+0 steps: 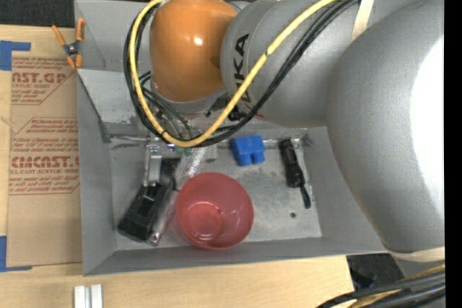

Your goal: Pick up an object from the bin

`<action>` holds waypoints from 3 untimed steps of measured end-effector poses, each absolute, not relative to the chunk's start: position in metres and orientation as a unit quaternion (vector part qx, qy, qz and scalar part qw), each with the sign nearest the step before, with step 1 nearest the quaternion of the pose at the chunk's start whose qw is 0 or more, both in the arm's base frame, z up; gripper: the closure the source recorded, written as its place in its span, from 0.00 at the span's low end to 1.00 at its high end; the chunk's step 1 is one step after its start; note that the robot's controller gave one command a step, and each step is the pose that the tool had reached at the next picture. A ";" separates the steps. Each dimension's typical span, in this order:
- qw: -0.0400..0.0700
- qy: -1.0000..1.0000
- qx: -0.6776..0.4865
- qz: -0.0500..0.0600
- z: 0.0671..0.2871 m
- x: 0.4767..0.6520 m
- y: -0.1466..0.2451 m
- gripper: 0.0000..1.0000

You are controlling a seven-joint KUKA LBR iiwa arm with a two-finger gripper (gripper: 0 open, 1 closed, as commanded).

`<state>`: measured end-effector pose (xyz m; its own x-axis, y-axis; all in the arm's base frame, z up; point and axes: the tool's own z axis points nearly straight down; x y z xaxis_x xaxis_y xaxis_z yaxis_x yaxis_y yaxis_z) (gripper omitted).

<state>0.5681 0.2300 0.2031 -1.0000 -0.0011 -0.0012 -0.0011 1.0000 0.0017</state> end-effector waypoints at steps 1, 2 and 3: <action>0.001 1.000 -0.001 0.001 0.203 0.568 0.230 0.00; 0.000 0.998 -0.063 0.000 0.181 0.501 0.153 0.00; 0.004 0.993 -0.120 0.002 0.157 0.510 0.157 0.00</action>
Offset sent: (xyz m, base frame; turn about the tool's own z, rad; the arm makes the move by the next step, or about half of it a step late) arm -0.0676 -0.0788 -0.0217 -0.1273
